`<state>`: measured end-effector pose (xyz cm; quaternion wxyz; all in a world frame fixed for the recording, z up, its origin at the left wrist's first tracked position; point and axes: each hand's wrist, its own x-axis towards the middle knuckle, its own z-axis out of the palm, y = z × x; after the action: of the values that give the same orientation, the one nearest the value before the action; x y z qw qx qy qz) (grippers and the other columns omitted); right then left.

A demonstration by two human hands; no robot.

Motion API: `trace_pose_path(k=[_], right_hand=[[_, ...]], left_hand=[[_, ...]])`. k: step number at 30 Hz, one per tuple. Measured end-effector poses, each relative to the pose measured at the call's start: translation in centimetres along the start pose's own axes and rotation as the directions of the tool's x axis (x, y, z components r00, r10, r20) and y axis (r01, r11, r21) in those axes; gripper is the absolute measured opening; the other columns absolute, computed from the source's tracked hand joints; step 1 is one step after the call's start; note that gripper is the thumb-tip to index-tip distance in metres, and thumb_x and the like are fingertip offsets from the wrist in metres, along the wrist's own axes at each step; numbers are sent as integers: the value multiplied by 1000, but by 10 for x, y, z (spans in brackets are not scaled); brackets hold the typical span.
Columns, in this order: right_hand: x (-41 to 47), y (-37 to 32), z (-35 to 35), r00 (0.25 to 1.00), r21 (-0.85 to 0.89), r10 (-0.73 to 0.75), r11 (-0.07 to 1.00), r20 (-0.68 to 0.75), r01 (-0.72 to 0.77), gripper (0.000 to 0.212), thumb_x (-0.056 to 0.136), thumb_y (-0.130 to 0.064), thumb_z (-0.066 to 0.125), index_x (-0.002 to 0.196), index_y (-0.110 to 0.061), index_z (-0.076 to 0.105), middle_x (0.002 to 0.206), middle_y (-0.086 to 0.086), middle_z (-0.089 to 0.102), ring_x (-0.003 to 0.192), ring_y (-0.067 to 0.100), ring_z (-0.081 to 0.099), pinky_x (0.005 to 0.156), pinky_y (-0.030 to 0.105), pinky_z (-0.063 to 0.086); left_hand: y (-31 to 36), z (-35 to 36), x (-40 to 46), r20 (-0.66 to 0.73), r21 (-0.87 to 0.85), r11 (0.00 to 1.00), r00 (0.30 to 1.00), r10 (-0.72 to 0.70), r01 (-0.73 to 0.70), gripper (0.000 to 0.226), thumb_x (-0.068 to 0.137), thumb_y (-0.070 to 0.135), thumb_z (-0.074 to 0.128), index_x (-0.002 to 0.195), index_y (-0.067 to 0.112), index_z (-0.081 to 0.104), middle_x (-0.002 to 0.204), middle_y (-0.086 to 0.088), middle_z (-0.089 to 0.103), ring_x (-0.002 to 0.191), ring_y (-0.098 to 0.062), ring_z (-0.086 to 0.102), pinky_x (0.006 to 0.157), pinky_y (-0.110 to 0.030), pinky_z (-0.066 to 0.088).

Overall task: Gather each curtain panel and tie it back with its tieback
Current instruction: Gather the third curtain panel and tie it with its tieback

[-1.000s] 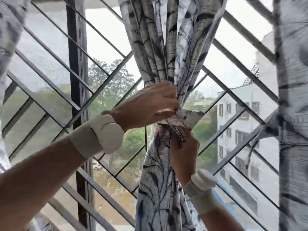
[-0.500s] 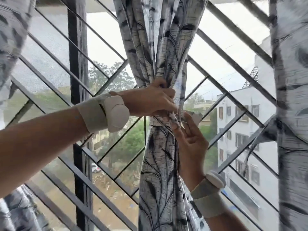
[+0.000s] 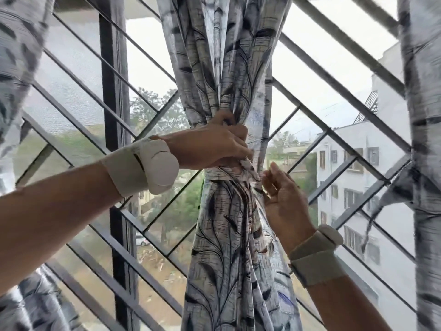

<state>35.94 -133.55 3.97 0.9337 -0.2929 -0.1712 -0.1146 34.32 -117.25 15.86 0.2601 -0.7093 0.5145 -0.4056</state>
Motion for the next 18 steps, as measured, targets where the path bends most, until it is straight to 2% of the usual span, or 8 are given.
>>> trace_pose_path(k=[3, 5, 7, 9, 11, 14, 16, 18], right_hand=[[2, 5, -3, 996, -40, 88, 995, -8, -88, 16, 92, -5, 56, 77, -11, 57, 69, 1, 57, 59, 8, 56, 47, 19, 48], [4, 11, -7, 988, -148, 132, 982, 76, -120, 10, 95, -7, 50, 90, -7, 59, 87, 5, 60, 76, 13, 57, 63, 23, 49], [3, 16, -10, 965, -249, 167, 962, 204, -114, 21, 97, -8, 43, 107, -4, 61, 103, 7, 63, 86, 11, 62, 70, 20, 50], [2, 21, -9, 946, -278, 177, 956, 273, -98, 23, 96, -3, 41, 95, -5, 65, 91, 6, 66, 74, 7, 65, 63, 16, 51], [2, 22, -10, 933, -275, 149, 960, 327, -57, 27, 93, 3, 43, 84, -7, 66, 77, 2, 69, 67, 6, 65, 57, 15, 51], [3, 21, -8, 911, -255, 132, 967, 391, -31, 33, 92, 7, 42, 76, -7, 67, 64, -2, 69, 56, 4, 63, 46, 14, 49], [4, 20, -8, 896, -246, 158, 968, 414, -57, 33, 91, 9, 41, 73, -6, 65, 61, -1, 67, 51, 4, 61, 43, 15, 48], [10, 24, -6, 878, -297, 202, 952, 433, -73, 30, 90, 7, 44, 73, -6, 65, 66, 4, 65, 54, 9, 62, 49, 19, 52]], left_hand=[[3, -4, 3, 26, 18, 1000, 1000, 9, -9, 35, 92, 43, 40, 103, 24, 67, 91, 15, 69, 92, -6, 47, 95, -37, 16], [4, -4, 3, 37, 56, 998, 999, 15, -17, 33, 92, 43, 39, 107, 28, 64, 92, 15, 69, 92, -7, 49, 95, -37, 16], [5, -5, 6, 12, 82, 997, 1000, 14, -15, 34, 90, 39, 42, 119, 31, 57, 88, 11, 66, 87, -9, 50, 94, -35, 17], [7, -8, 9, 81, 91, 995, 995, -59, 51, 45, 91, 32, 48, 136, 32, 44, 87, 6, 59, 87, -12, 49, 97, -35, 15], [8, -9, 14, 232, 121, 984, 960, -154, 129, 51, 94, 28, 50, 142, 34, 34, 90, 9, 49, 93, -12, 44, 99, -36, 13], [4, -11, 19, 314, 177, 980, 939, -141, 88, 27, 94, 36, 50, 118, 27, 58, 95, 10, 54, 101, -13, 46, 96, -36, 17], [2, -10, 20, 285, 115, 989, 951, -118, 89, 20, 91, 35, 55, 101, 20, 63, 93, 8, 58, 98, -17, 51, 93, -36, 20], [4, -10, 21, 234, 73, 995, 968, -87, 72, 23, 90, 37, 56, 105, 21, 64, 95, 10, 63, 93, -12, 49, 91, -31, 18]])
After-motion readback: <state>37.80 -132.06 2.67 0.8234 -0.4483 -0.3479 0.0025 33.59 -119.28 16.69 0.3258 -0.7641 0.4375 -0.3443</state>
